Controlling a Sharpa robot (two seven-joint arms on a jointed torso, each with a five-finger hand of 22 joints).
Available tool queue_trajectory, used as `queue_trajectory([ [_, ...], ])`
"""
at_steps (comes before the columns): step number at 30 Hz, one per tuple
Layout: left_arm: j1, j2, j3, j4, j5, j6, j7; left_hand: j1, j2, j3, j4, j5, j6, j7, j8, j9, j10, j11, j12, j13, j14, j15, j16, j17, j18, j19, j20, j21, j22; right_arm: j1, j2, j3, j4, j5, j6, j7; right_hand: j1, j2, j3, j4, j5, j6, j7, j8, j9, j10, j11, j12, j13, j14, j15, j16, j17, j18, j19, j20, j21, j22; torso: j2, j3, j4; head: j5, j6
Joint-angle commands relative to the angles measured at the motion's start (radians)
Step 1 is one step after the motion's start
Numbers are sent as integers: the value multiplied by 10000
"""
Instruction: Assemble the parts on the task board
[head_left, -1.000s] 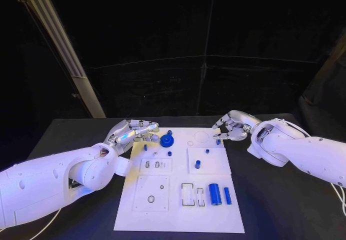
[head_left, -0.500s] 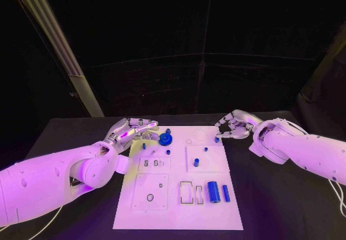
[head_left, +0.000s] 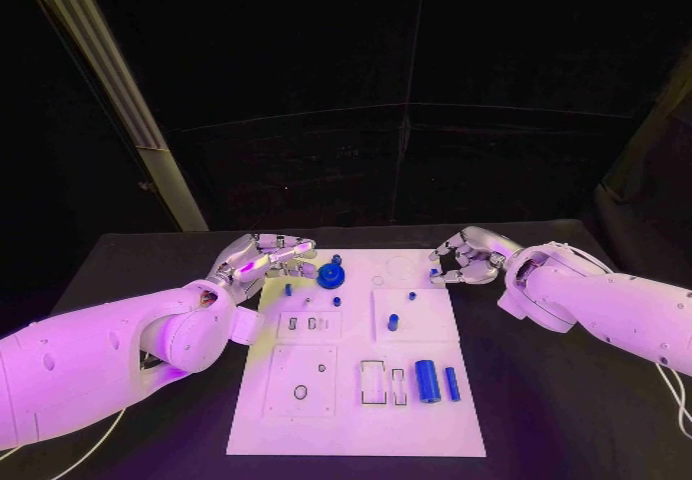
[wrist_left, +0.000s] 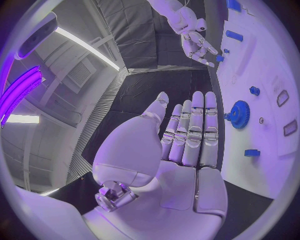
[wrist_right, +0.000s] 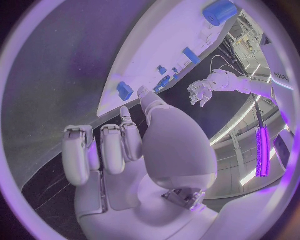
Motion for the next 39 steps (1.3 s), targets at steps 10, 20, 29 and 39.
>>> queue_trajectory([
  [10, 1, 27, 7, -32, -31, 148, 69, 49, 10, -5, -69, 25, 90, 7, -30, -11, 61, -15, -33, -15, 20, 30, -36, 8, 123, -17, -11, -47, -8, -141, 156, 3, -233, -137, 282, 25, -9, 259, 20, -190, 139, 376, -38, 91, 54, 182, -35, 111, 1114, 635, 15, 76, 789, -118, 956, 24, 64, 2503, -2, 10, -1, -7, -56],
  [20, -2, 24, 7, -46, -31, 148, 63, 68, 30, 4, -103, 36, 94, 7, -46, -13, 69, -15, -54, -19, 25, 28, -52, 14, 124, -17, -13, -47, -14, -205, 194, 4, -331, -176, 307, 37, -28, 590, 183, -380, 179, 821, -107, 163, 81, 208, -99, 154, 1157, 646, -36, 102, 848, -128, 982, -21, 84, 2545, -11, 15, 6, -19, -77],
  [29, -3, 22, 6, -51, -31, 151, 61, 80, 48, 13, -122, 42, 99, 7, -55, -13, 73, -16, -68, -21, 29, 27, -62, 18, 125, -16, -14, -46, -17, -213, 231, 4, -367, -179, 334, 59, -10, 845, 369, -540, 174, 1139, -168, 194, 85, 228, -151, 185, 1188, 662, -84, 139, 925, -143, 1021, -64, 114, 2606, -7, 22, 5, -16, -94],
  [39, -3, 11, 6, -63, -31, 150, 54, 80, 48, 13, -122, 42, 99, 7, -55, -13, 73, -16, -68, -21, 29, 27, -62, 18, 125, -16, -14, -46, -17, -214, 253, 5, -380, -180, -278, 11, -137, 1056, 498, -631, 209, 1451, -232, 209, 85, 294, -196, 289, 1278, 698, -152, 220, 1080, -151, 1039, -125, 128, 2635, -6, 24, 5, -23, -126],
])
